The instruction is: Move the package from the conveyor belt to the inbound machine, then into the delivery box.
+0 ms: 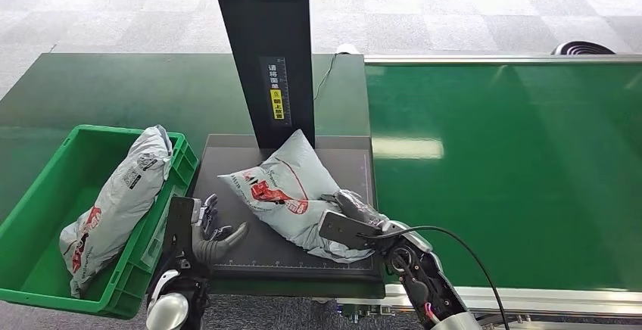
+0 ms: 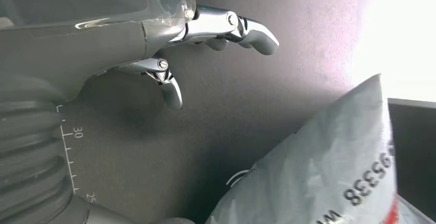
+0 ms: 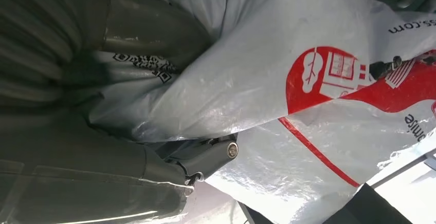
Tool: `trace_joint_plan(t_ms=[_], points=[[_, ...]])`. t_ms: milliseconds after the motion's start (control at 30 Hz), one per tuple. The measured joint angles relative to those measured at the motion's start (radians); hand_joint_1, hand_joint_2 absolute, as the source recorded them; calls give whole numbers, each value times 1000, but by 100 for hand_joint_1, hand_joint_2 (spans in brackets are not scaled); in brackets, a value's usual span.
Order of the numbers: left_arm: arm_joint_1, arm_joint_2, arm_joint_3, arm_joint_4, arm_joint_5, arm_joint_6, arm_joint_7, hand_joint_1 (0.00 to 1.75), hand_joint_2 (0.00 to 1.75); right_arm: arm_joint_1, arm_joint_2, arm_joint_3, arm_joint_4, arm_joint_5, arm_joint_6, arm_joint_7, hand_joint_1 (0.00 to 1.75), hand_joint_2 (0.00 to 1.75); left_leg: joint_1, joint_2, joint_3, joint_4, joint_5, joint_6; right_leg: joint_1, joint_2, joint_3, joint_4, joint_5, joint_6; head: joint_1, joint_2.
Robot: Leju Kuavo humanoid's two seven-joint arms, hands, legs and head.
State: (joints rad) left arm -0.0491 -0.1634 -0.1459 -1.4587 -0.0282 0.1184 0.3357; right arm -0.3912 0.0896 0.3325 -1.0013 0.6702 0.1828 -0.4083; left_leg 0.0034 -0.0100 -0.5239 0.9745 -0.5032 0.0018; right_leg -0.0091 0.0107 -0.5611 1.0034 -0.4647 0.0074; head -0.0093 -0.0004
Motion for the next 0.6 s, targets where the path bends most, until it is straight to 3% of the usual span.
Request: trace_joint_plan(t_ms=[33,67,333,433,600], points=[[2,0,0,-2,2,9,0,0,175,-7,0,3,10,-5,-5,-2,3,175,0,0,0,0,0,0,0,0,0,0,0,0,0,0],[5,0,1,-6,3,20,1,0,175,-12,0,4,18,-12,-8,-6,0,175,0,0,0,0,0,0,0,0,0,0,0,0,0,0],[33,-3,9,-73,21,88,72,0,175,-19,-2,3,27,-140,44,-80,0,175,0,0,0,0,0,0,0,0,0,0,0,0,0,0],[47,-9,17,-147,60,93,174,0,175,-17,-4,1,16,-200,75,-95,0,175,0,0,-1,0,0,0,0,0,-1,0,0,0,0,0],[62,-15,29,-304,67,91,437,0,175,-18,-10,0,0,-231,88,-95,0,175,0,0,-1,0,0,0,0,0,-1,0,0,0,0,0]])
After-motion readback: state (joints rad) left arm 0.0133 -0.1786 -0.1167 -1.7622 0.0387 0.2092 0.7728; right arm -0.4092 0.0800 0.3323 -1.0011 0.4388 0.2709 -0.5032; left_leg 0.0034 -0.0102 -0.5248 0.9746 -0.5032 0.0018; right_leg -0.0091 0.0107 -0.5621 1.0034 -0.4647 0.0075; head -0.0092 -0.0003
